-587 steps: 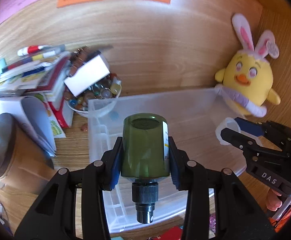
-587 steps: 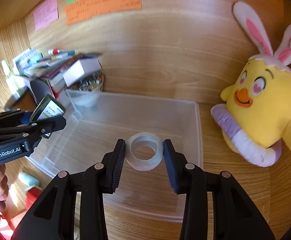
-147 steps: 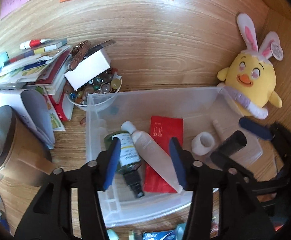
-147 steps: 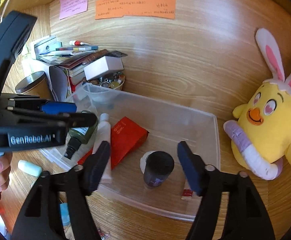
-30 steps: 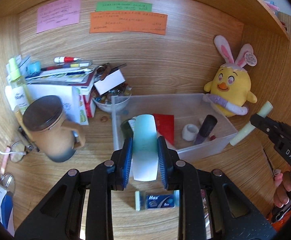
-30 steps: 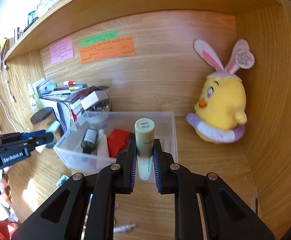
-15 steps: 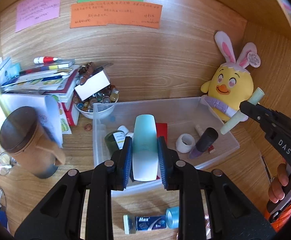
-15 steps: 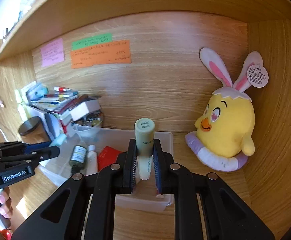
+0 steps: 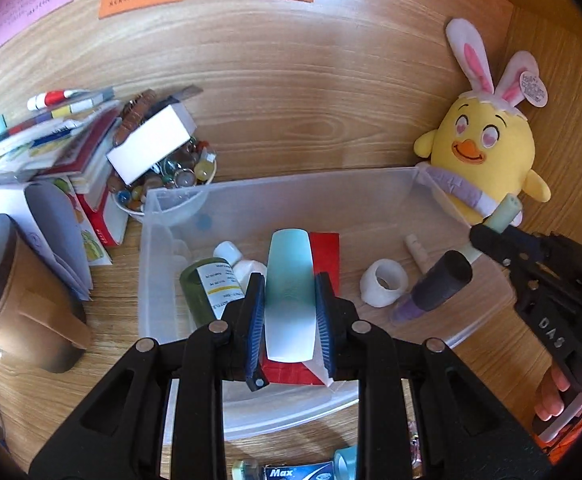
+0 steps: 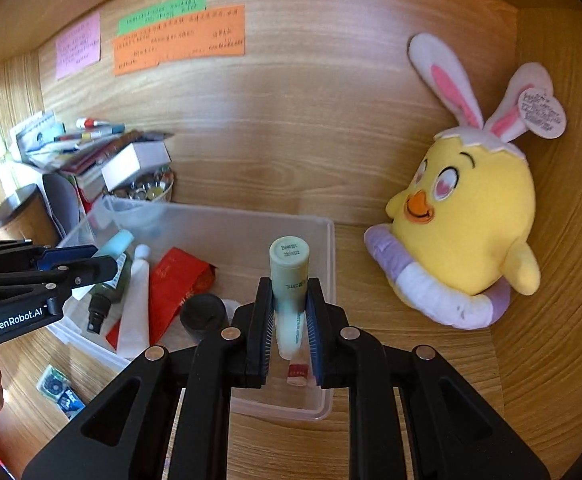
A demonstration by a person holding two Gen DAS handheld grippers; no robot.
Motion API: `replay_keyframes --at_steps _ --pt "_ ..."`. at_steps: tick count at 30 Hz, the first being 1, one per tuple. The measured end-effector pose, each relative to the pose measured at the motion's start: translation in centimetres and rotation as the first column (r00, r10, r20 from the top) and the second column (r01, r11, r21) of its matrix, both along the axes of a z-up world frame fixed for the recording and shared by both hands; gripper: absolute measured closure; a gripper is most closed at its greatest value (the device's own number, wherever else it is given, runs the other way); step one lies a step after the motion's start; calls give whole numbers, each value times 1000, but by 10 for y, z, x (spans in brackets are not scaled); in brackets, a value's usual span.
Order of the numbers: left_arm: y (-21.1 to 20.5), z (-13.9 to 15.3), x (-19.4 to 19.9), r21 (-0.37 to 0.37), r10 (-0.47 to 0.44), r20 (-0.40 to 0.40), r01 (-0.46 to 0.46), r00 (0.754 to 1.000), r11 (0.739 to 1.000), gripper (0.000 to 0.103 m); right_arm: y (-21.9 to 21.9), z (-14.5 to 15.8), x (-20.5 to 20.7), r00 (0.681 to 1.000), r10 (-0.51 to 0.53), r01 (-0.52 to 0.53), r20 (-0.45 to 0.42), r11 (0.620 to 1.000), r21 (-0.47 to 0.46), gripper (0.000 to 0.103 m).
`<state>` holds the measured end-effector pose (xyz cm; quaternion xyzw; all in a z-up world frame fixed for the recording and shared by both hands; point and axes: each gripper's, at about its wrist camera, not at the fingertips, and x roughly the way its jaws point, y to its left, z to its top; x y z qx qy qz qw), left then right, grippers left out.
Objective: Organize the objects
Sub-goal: 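Carry both items over the clear box and open both tools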
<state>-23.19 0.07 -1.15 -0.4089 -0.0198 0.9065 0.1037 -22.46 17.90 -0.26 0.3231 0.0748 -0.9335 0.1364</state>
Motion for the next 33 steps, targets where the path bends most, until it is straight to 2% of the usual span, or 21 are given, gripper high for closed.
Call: replay_keyframes --at_steps 9,13,18,20,22,23,28,33 --pt "6 -4 -4 0 -32 23 32 999 999 78 -6 -12 -7 997 38 -38 69 999 -6 89" --pt "12 -2 -2 -7 -53 19 53 998 999 78 -8 -9 -5 997 42 -42 61 999 -3 88" --pt "16 6 4 -24 -61 2 61 998 998 77 -10 -4 1 998 51 -51 42 999 3 76" --pt "15 11 8 -18 -61 -6 61 998 998 73 -11 0 5 998 50 -50 29 999 2 74" --pt "13 15 12 -16 -55 -17 55 998 998 62 -10 4 8 999 51 -51 19 999 -2 70" --pt "11 18 14 -15 -50 -27 49 998 999 60 -10 7 11 999 51 -51 10 999 -5 68" --pt "0 32 31 -9 -30 -68 30 997 1000 43 -7 20 25 998 37 -38 -43 999 -2 52" --pt "-10 41 53 -23 -7 -109 4 994 1000 31 -5 31 42 996 45 -47 -77 999 -19 43"
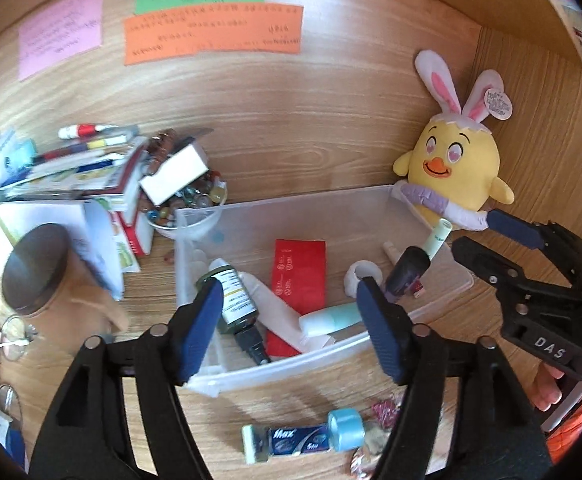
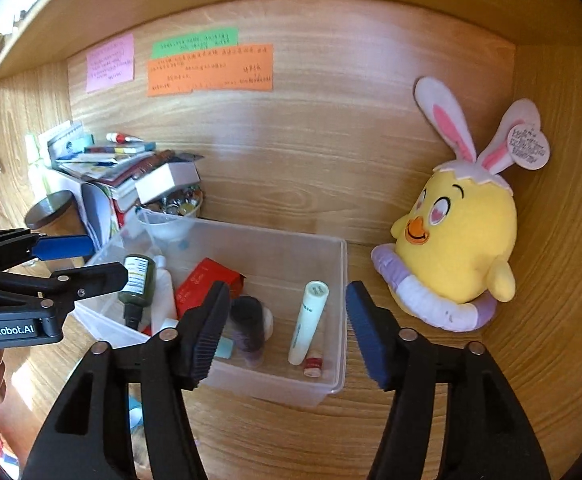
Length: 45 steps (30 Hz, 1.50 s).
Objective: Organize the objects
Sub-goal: 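Carry both items over the clear box and open both tools, then move both tools back toward the items in front of the box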
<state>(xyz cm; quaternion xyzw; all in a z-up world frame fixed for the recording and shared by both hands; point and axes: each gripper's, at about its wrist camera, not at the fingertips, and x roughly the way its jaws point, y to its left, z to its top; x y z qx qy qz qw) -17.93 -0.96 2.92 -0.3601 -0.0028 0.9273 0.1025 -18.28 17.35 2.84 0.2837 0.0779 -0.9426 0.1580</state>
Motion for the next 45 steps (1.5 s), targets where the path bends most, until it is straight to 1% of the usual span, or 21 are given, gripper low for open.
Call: replay_keyframes --at_steps 4,6,10,13,20,21,22,23,24,25,26,28,31,32,35,36,37,38,40,42,45 --pt "-11 -2 19 -9 24 -10 -24 1000 1000 19 2 3 16 1000 17 -17 -14 1000 -15 31" --pt "-17 -6 27 -9 36 -1 -36 999 999 15 1 2 23 999 33 -33 -14 999 -24 28" --pt "-29 -17 42 -18 62 25 -62 998 998 15 -4 -6 36 999 50 -50 -3 998 -23 24" --pt "-37 -25 50 -8 72 43 -72 996 997 12 -8 -12 42 998 61 -61 17 998 -27 23" --pt "-55 -49 65 -4 100 85 -100 991 995 12 -18 -26 55 994 86 -84 65 996 -35 22" --pt "-54 -53 67 -6 98 94 -98 991 995 15 -20 -29 57 993 92 -89 73 995 -35 22" --pt "-54 -57 68 -4 92 102 -92 991 996 21 -25 -34 59 991 101 -99 85 995 -33 22" --pt "-52 -62 70 -2 82 114 -83 990 997 24 -28 -37 60 990 106 -104 92 994 -30 22" --pt "-51 -66 71 1 74 125 -75 989 997 32 -31 -41 61 989 112 -110 101 994 -25 22" --pt "-50 -69 71 6 66 135 -68 989 998 36 -35 -45 63 987 118 -117 110 993 -18 22" --pt "-50 -73 71 14 59 147 -62 987 998 38 -40 -50 64 984 128 -128 123 992 -11 22" --pt "-50 -79 71 23 54 166 -58 985 998 45 -47 -58 67 979 144 -145 144 989 -4 22" --pt "-50 -87 70 34 43 190 -51 981 998 51 -56 -69 70 969 168 -170 179 985 -7 22" --pt "-49 -89 68 42 36 201 -45 979 998 52 -58 -72 70 967 171 -173 188 985 -9 22" --pt "-48 -95 66 91 -8 236 -14 972 996 55 -61 -78 69 958 187 -185 216 982 -27 23" --pt "-46 -96 64 94 -15 243 -8 970 996 60 -62 -79 68 956 190 -188 224 982 -32 23" --pt "-45 -97 64 89 -17 246 -5 969 996 66 -63 -81 68 953 194 -190 233 981 -41 26" --pt "-43 -99 63 83 -18 249 -3 968 997 68 -63 -82 68 951 196 -191 240 981 -45 28" --pt "-43 -101 61 83 -16 255 -5 967 997 73 -65 -85 65 944 203 -197 261 979 -52 39" --pt "-44 -104 60 88 -14 260 -10 966 996 75 -68 -90 62 934 210 -202 287 978 -56 44" --pt "-44 -106 59 74 2 257 -22 966 997 75 -73 -96 60 924 217 -209 316 976 -62 46"
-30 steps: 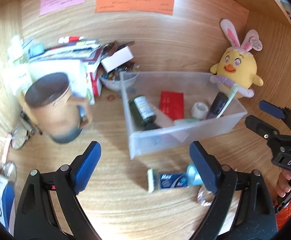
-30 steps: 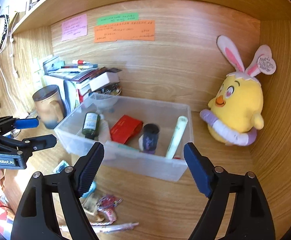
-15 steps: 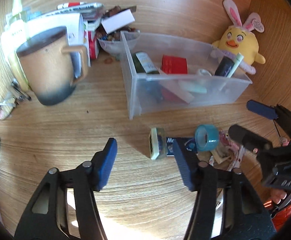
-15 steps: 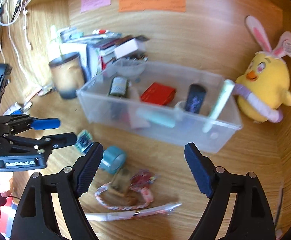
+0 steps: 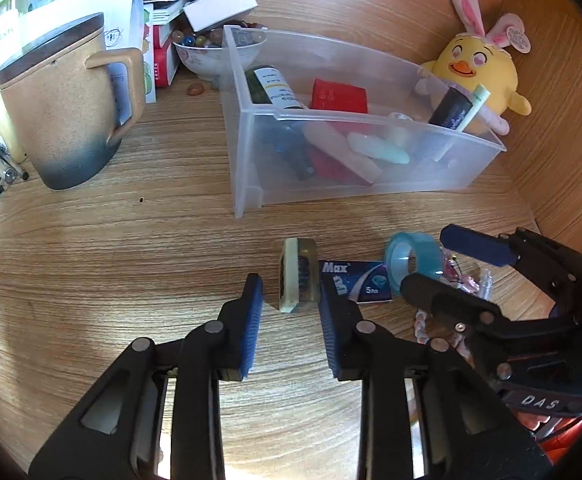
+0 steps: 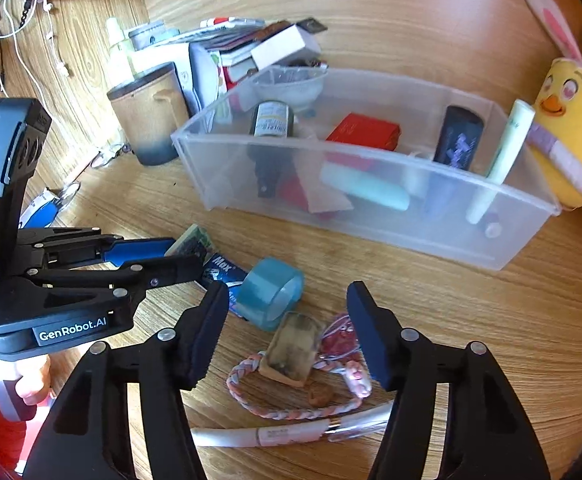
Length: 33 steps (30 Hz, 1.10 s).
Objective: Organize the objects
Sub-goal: 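Move both tools back toward the items in front of the box, then grasp the beige eraser with left tool while right tool grasps blue tape roll, then carry both items into the clear box and open both tools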
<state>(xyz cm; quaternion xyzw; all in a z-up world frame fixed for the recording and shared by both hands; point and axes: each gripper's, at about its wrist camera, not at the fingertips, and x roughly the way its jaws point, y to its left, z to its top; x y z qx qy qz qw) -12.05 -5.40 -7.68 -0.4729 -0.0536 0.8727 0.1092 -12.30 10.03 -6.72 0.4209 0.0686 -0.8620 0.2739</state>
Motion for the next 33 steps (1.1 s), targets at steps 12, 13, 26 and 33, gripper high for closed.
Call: replay_keyframes --at_steps 12,13,26,33 --pt "7 -1 -12 -9 -17 -1 17 1000 1000 78 -11 -10 -5 1000 -14 14 -2 999 48 86" --pt "7 -1 -12 -10 -13 -4 13 1000 1000 86 -11 -10 -5 1000 -18 18 -8 999 49 86" --pt "1 12 -3 11 36 -61 -36 997 999 87 7 15 -1 996 -46 47 -83 999 13 86" --pt "1 36 1 26 60 -134 -57 989 998 87 19 34 -2 989 -74 73 -126 997 -18 86"
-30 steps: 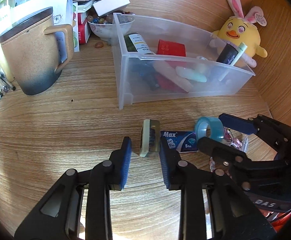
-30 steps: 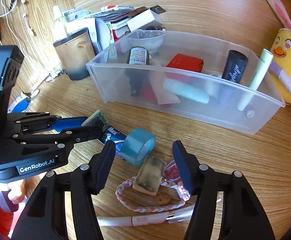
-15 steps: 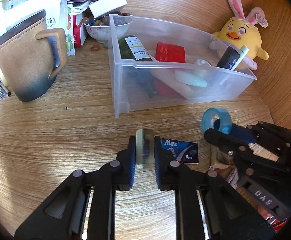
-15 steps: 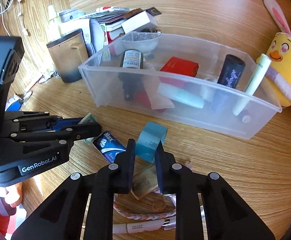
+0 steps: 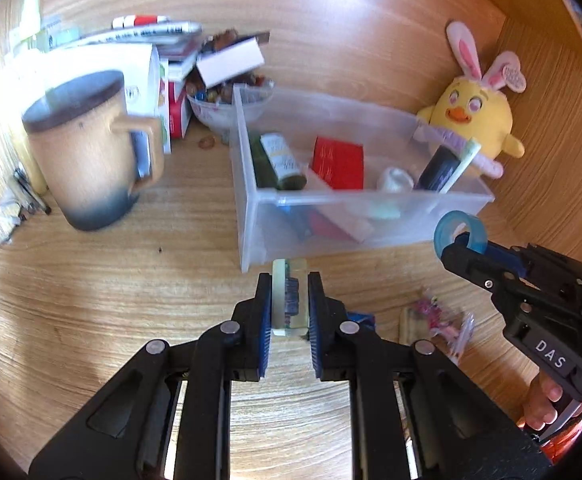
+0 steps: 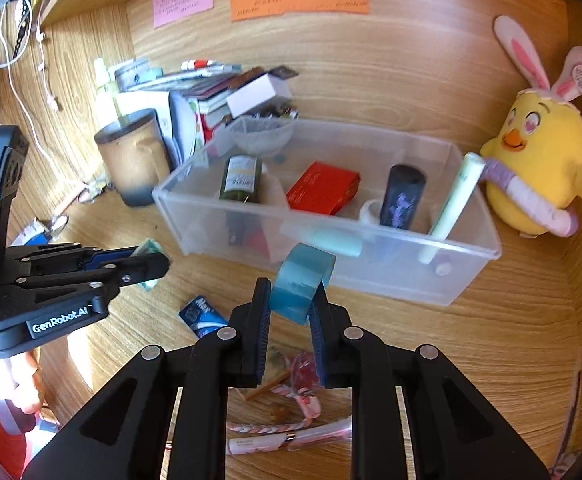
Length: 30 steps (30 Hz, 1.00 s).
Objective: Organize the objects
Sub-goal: 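Carry both items into the clear box and open both tools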
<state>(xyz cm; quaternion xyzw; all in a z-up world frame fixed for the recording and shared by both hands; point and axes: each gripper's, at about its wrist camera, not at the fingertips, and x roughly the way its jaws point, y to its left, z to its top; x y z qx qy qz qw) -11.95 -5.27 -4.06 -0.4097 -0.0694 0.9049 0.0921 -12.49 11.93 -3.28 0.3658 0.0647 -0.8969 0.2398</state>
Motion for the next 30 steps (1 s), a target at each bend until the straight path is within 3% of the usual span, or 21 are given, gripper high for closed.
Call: replay_keyframes --at_steps 18,30 --pt "6 45 -14 -3 7 -126 -7 992 1000 87 4 37 -20 994 -27 25 -104 999 -23 86" --pt "14 43 -45 -3 -9 -107 9 994 1000 87 -15 33 -51 996 -16 17 -84 1000 6 86"
